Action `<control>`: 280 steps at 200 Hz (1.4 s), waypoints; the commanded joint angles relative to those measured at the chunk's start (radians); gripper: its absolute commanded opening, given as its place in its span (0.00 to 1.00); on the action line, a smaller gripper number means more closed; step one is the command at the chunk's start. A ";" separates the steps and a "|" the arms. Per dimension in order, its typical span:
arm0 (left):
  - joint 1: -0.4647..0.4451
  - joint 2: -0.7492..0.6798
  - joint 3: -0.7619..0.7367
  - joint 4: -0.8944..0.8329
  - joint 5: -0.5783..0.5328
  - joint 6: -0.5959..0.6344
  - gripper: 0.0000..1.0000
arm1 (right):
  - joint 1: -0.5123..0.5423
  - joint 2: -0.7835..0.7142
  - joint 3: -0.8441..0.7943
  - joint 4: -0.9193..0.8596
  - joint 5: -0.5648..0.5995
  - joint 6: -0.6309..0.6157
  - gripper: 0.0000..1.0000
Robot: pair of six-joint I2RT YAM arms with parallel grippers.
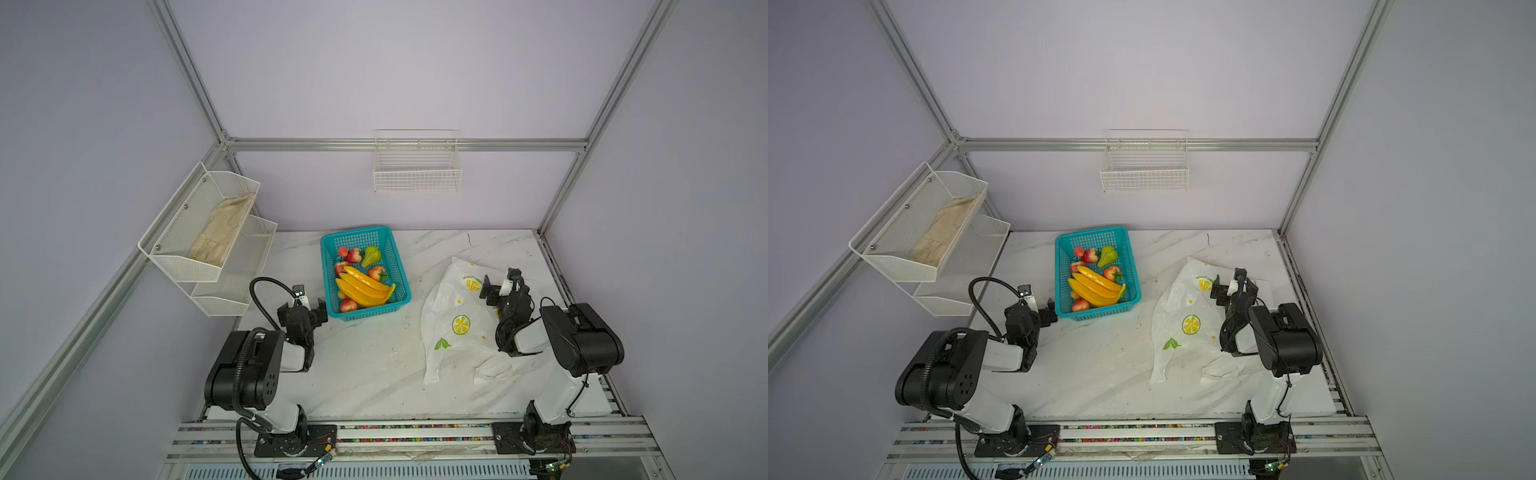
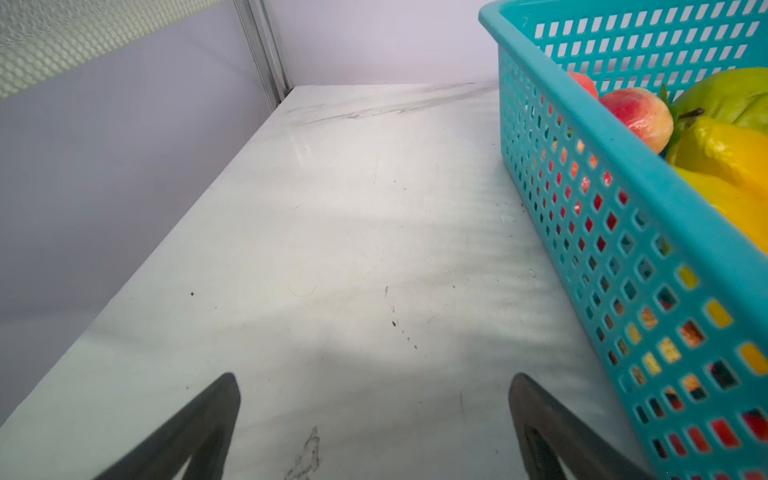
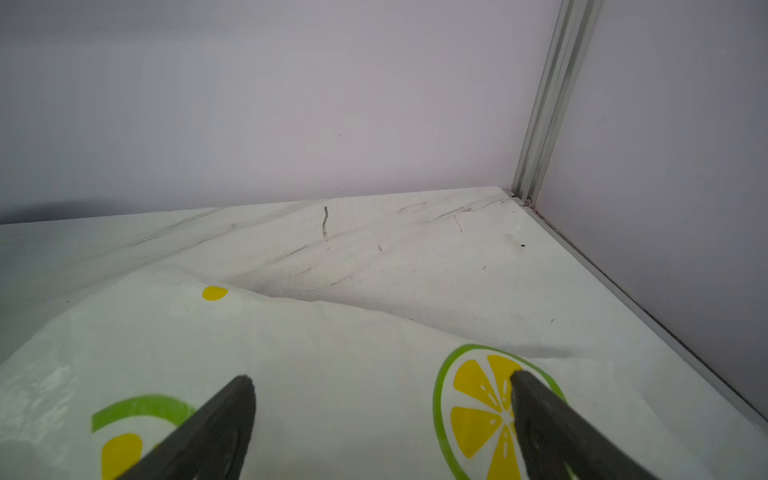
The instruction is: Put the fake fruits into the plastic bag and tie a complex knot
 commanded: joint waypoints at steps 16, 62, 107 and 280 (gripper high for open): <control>-0.004 -0.014 0.059 0.047 0.005 0.006 1.00 | -0.003 -0.014 0.004 0.050 -0.037 -0.015 0.97; -0.004 -0.014 0.060 0.046 0.005 0.005 1.00 | -0.004 -0.014 0.004 0.051 -0.037 -0.015 0.97; -0.004 -0.014 0.058 0.046 0.006 0.005 1.00 | -0.003 -0.014 0.005 0.050 -0.038 -0.015 0.97; -0.003 -0.495 0.164 -0.545 -0.151 -0.342 1.00 | -0.008 -0.292 -0.015 -0.141 0.215 0.097 0.97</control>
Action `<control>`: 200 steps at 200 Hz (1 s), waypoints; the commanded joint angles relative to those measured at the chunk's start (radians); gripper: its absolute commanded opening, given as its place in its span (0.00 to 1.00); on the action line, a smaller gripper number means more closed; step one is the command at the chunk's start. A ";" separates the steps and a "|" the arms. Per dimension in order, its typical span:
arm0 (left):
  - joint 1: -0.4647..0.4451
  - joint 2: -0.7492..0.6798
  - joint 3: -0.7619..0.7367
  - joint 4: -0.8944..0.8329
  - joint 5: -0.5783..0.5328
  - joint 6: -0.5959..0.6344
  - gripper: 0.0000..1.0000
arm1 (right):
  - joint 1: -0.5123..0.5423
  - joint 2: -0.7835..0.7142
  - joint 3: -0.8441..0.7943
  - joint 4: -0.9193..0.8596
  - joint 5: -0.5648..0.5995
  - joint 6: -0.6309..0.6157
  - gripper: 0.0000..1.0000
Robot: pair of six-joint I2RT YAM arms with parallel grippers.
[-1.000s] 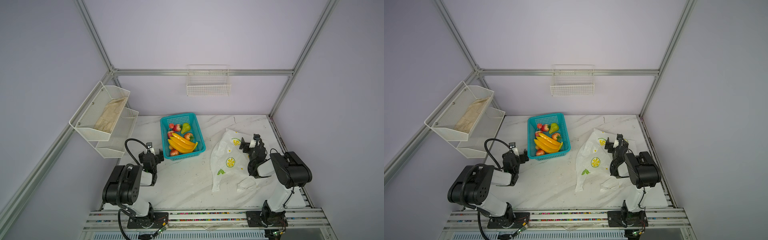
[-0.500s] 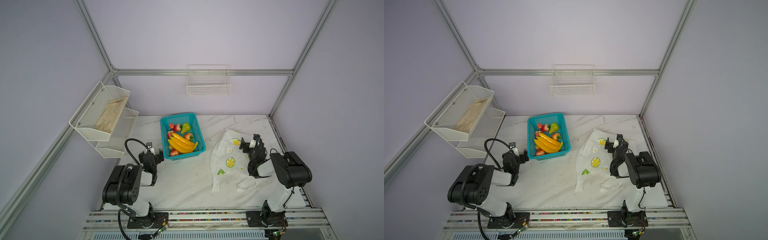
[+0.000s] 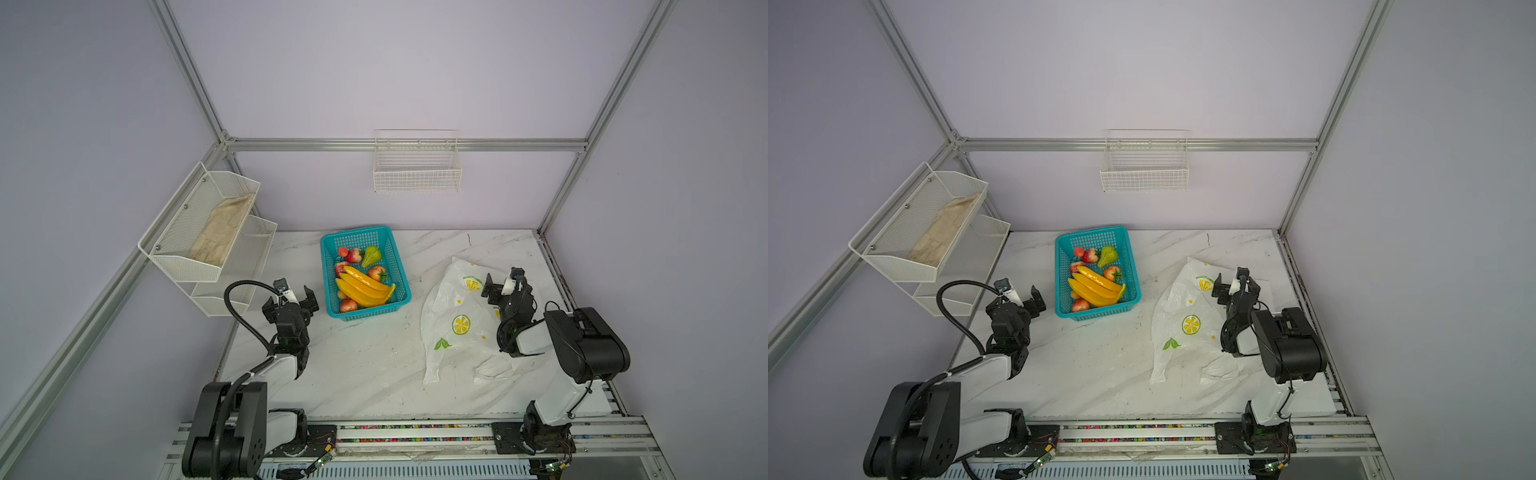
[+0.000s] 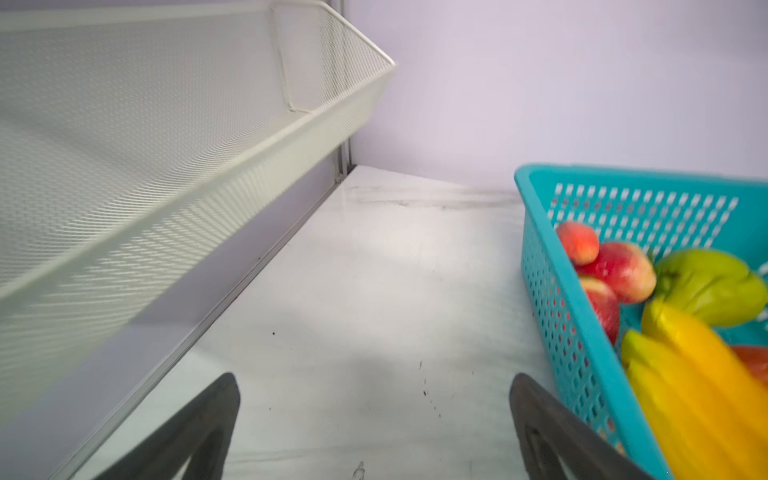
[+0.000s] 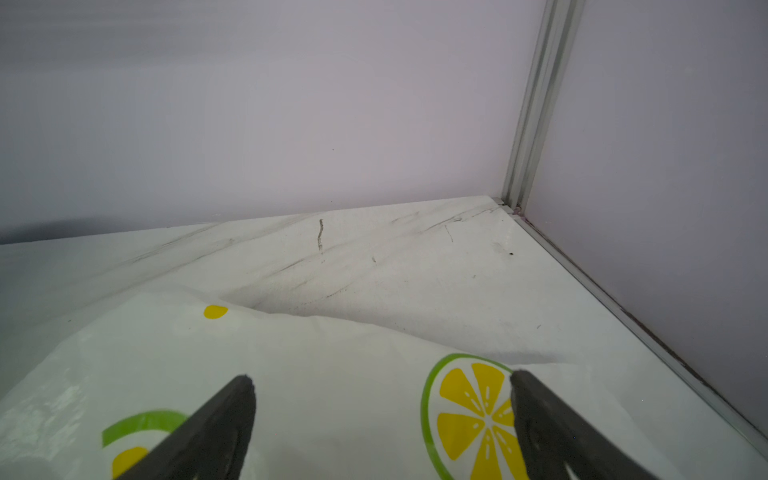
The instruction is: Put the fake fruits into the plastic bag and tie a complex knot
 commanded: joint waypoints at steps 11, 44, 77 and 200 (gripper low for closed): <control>-0.002 -0.115 0.160 -0.312 0.145 -0.190 0.98 | -0.003 -0.271 0.020 -0.225 0.201 0.202 0.97; -0.046 -0.142 0.281 -0.592 0.356 -0.354 0.92 | 0.017 -0.426 0.075 -0.524 0.016 0.369 0.90; -0.221 -0.265 0.274 -0.807 0.338 -0.429 0.90 | 0.075 -0.460 0.096 -0.660 -0.159 0.401 0.89; -0.468 -0.186 0.284 -0.828 0.576 -0.581 0.92 | 0.156 -0.397 0.172 -0.782 -0.272 0.400 0.89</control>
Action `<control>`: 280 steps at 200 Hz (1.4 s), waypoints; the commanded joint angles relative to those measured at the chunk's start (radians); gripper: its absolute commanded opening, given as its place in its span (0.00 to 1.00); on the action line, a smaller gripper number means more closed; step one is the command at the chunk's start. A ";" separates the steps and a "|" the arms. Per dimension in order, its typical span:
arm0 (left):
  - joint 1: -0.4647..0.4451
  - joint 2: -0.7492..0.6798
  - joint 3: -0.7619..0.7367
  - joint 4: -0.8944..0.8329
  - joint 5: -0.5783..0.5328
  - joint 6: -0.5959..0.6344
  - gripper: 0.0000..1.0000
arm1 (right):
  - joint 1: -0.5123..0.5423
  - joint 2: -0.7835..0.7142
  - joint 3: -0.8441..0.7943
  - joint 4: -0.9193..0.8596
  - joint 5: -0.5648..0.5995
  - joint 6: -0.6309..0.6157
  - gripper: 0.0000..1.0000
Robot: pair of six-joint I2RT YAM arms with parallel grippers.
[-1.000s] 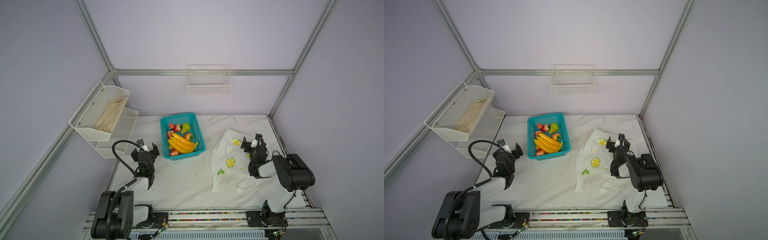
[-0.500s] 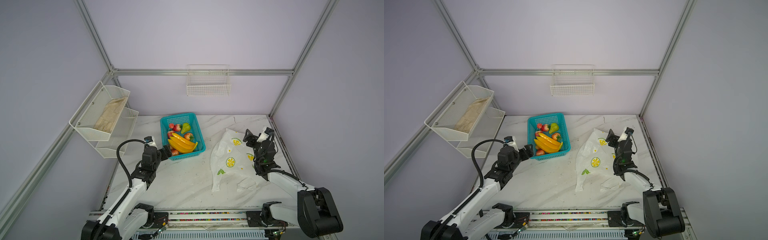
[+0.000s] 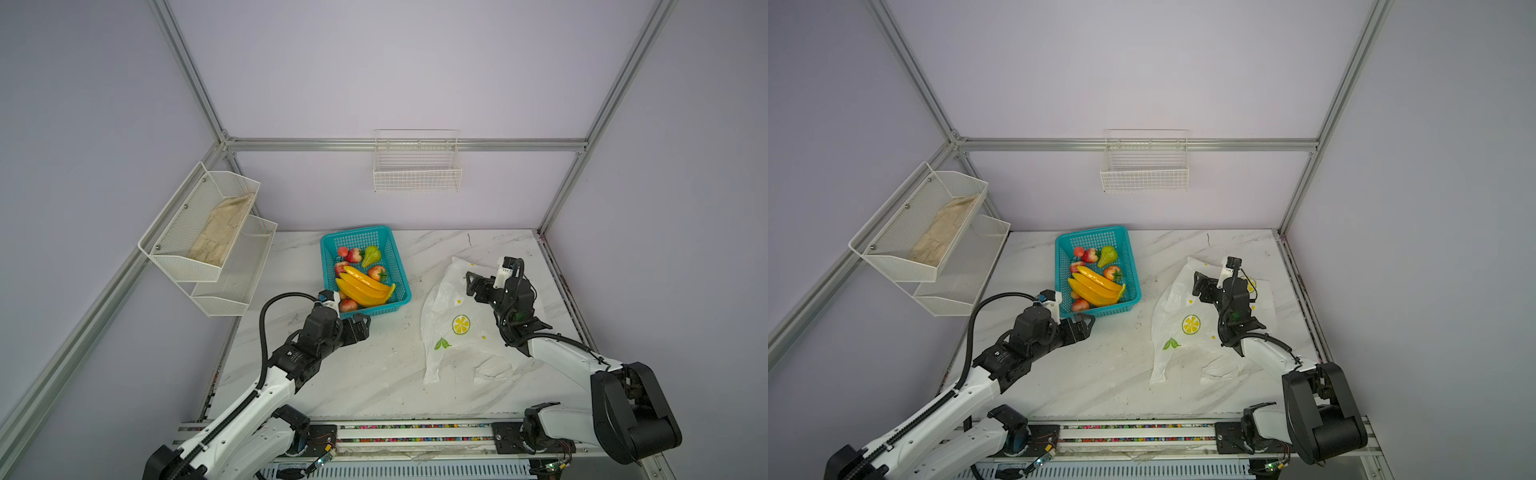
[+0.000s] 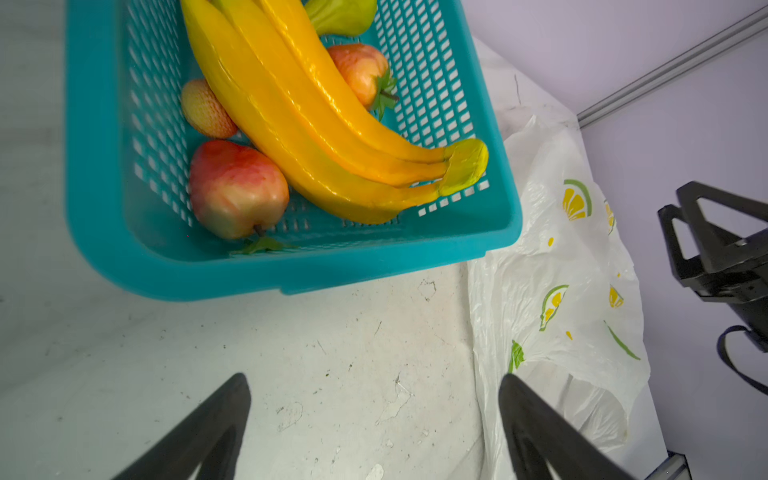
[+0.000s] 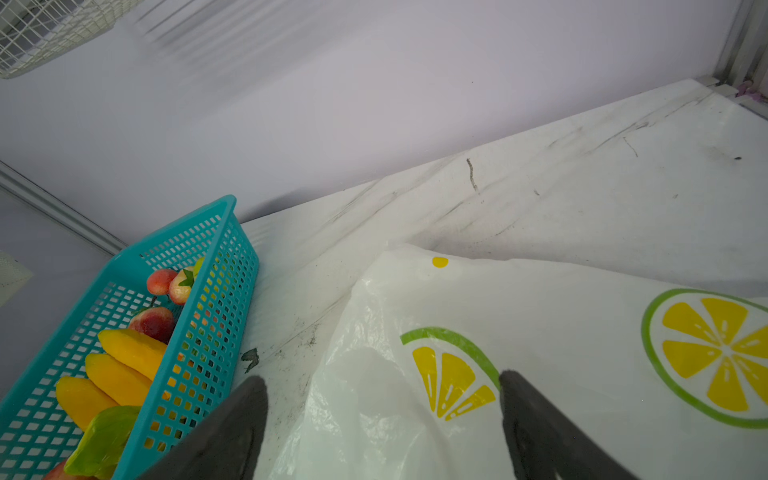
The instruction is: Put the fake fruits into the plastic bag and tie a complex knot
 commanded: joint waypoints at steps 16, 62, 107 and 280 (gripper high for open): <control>-0.003 0.123 0.079 0.151 0.121 -0.024 0.92 | 0.009 -0.027 0.023 -0.046 -0.007 0.016 0.89; 0.001 0.238 0.125 0.262 0.063 0.040 0.93 | 0.008 -0.036 0.019 -0.054 -0.014 0.016 0.89; 0.081 0.341 0.184 0.302 0.036 0.077 0.94 | 0.009 -0.028 0.063 -0.137 -0.007 0.006 0.89; -0.391 0.087 0.059 0.143 -0.266 0.201 0.89 | 0.017 0.196 0.196 -0.354 -0.056 0.056 0.86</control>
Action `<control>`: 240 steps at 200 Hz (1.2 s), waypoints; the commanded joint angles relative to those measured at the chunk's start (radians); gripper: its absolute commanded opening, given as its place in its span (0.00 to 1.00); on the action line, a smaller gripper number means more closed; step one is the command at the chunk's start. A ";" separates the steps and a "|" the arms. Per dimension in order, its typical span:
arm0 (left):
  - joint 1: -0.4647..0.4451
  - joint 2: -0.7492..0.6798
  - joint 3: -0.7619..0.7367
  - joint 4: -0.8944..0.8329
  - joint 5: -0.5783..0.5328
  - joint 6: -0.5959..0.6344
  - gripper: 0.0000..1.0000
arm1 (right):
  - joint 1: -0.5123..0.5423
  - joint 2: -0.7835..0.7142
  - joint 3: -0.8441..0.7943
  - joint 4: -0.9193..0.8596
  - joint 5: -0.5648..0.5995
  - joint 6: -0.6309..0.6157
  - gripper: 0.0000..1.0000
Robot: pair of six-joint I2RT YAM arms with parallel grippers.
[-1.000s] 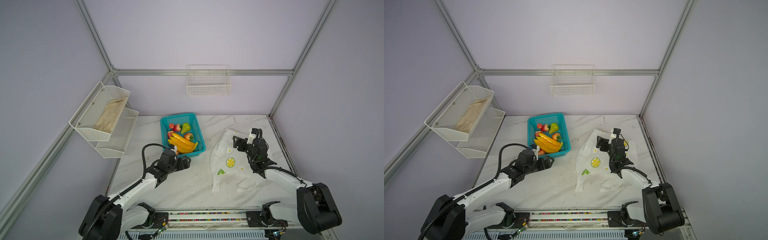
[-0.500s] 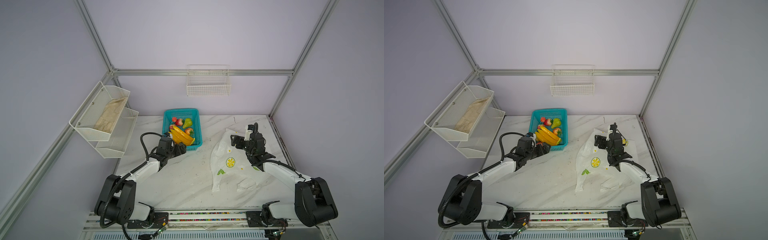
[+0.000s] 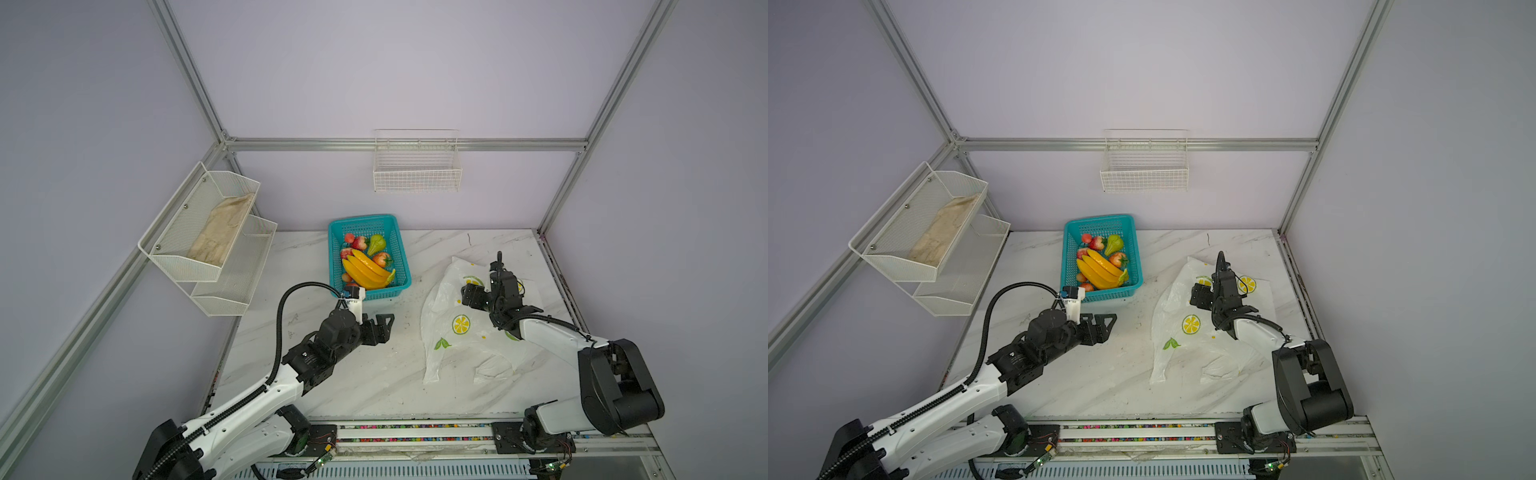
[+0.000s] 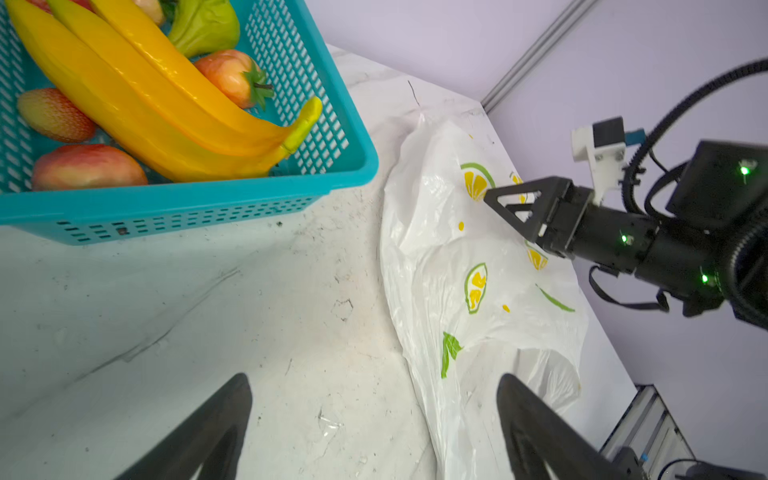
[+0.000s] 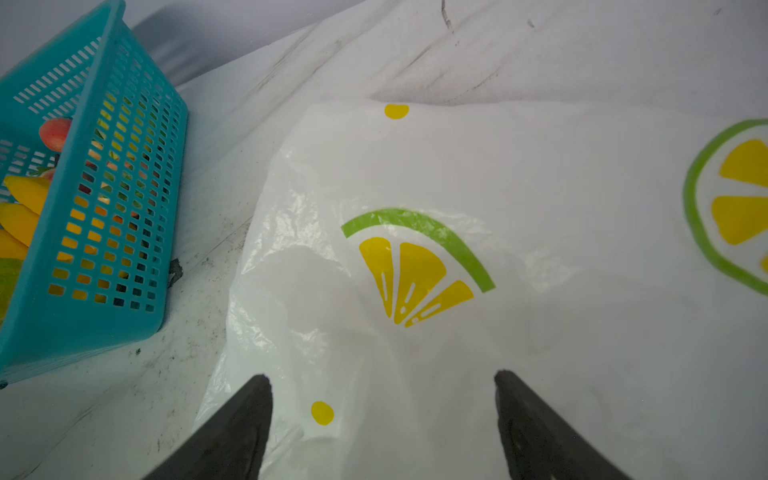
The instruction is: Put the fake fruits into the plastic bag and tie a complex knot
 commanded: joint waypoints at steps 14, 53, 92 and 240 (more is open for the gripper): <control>-0.210 0.151 0.103 -0.061 -0.154 0.122 0.89 | 0.006 0.044 0.055 0.028 -0.032 0.028 0.86; -0.364 0.451 0.302 -0.074 -0.080 0.071 0.86 | -0.008 0.035 0.096 0.015 -0.027 0.016 0.88; -0.440 0.670 0.452 -0.170 -0.143 0.079 0.90 | -0.051 -0.028 0.107 0.012 -0.063 0.023 0.89; -0.434 0.855 0.586 -0.269 -0.238 0.075 0.26 | -0.053 -0.150 0.123 -0.094 -0.004 -0.075 0.89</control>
